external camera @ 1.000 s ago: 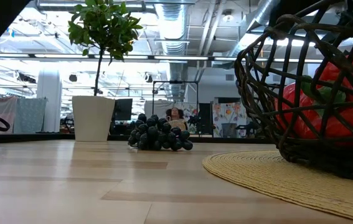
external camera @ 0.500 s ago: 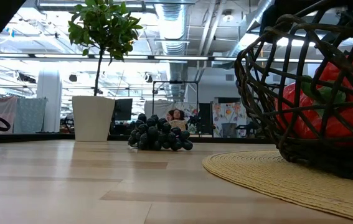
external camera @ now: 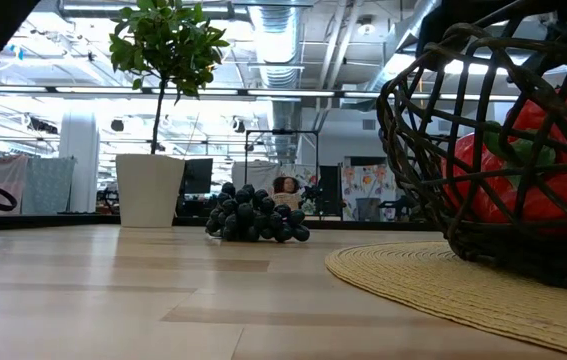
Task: Build produce basket
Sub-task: Put the red apple into the black wire basket
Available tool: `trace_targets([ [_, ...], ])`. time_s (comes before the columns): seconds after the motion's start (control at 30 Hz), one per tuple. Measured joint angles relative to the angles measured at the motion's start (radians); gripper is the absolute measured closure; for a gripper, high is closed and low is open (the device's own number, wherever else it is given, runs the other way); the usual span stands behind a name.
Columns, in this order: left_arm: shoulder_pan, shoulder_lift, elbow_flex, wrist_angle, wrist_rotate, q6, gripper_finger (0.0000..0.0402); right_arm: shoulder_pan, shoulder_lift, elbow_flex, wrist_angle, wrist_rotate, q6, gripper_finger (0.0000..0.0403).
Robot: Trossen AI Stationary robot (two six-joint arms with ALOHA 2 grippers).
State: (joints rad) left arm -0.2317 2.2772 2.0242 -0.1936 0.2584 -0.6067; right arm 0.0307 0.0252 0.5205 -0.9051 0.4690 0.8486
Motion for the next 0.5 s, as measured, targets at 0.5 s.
trace_targets([
  [0.5, 0.007, 0.000, 0.000, -0.050, -0.003, -0.012, 0.0107, 0.000, 0.000, 0.000, 0.001, 0.000, 0.000, 0.0069],
])
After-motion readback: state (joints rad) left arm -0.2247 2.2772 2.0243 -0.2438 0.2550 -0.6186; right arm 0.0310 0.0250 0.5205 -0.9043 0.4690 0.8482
